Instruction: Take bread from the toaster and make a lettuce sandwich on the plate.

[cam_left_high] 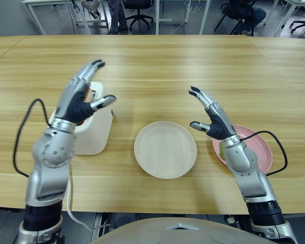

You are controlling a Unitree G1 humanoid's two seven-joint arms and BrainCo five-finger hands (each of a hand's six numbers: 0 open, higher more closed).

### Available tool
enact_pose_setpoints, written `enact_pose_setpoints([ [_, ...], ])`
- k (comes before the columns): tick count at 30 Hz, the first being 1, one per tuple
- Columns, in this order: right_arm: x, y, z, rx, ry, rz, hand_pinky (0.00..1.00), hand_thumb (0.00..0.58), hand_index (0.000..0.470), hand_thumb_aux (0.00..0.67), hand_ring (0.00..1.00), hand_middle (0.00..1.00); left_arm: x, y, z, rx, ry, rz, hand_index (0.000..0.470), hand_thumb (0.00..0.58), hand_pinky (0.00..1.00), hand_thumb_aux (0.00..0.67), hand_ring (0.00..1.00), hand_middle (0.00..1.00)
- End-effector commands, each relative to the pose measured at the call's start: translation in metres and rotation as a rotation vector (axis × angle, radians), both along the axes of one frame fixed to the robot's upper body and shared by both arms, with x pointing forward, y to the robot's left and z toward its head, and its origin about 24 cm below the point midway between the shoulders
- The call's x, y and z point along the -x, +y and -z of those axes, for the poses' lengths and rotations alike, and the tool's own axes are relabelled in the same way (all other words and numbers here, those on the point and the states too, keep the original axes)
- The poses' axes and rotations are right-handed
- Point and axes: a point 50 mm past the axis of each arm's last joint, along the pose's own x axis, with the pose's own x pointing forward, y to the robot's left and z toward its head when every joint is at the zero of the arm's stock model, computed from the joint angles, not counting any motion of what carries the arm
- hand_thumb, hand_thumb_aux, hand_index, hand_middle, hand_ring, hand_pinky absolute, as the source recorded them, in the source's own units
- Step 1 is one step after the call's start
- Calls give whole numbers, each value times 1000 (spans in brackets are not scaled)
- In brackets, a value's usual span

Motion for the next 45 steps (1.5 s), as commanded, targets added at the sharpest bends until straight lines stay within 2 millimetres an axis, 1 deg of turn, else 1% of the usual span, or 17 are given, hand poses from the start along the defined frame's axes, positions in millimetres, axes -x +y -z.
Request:
enact_pose_setpoints([
  [1, 0, -1, 4, -5, 14, 16, 0, 0, 0, 0, 0, 0, 1, 7, -5, 33, -1, -14, 0, 0, 0, 0, 0, 0],
  [4, 0, -1, 4, -7, 15, 17, 0, 0, 0, 0, 0, 0, 1, 13, -1, 18, 12, -55, 0, 0, 0, 0, 0, 0],
  [6, 0, -1, 5, -8, 16, 16, 0, 0, 0, 0, 0, 0, -1, 22, 1, -2, 27, -114, 0, 0, 0, 0, 0, 0],
  [8, 0, -1, 4, -10, 14, 16, 0, 0, 0, 0, 0, 0, -4, 40, 5, -142, 52, -249, 0, 0, 0, 0, 0, 0],
  [12, 0, -2, 5, -12, 13, 21, 0, 0, 0, 0, 0, 0, -9, 72, 19, -305, 160, -449, 0, 0, 0, 0, 0, 0],
  [15, 0, -2, 5, -14, 14, 24, 0, 0, 0, 0, 0, 0, -10, 86, 33, -376, 249, -526, 0, 0, 0, 0, 0, 0],
  [17, 1, -2, 6, -15, 14, 25, 0, 0, 0, 0, 0, 0, -11, 91, 40, -416, 292, -556, 0, 0, 0, 0, 0, 0],
  [23, 1, -4, 6, -16, 14, 29, 0, 0, 0, 0, 0, 0, -14, 93, 46, -433, 310, -579, 0, 0, 0, 0, 0, 0],
  [29, 2, -5, 7, -18, 14, 35, 0, 0, 0, 0, 0, 0, -15, 101, 51, -482, 365, -627, 0, 0, 0, 0, 0, 0],
  [37, 3, -5, 8, -21, 15, 40, 0, 0, 0, 0, 0, 0, -16, 108, 59, -500, 436, -662, 0, 0, 0, 0, 0, 0],
  [45, 4, -5, 9, -27, 13, 48, 0, 0, 0, 0, 0, 0, -21, 107, 65, -511, 478, -656, 0, 0, 0, 0, 0, 0],
])
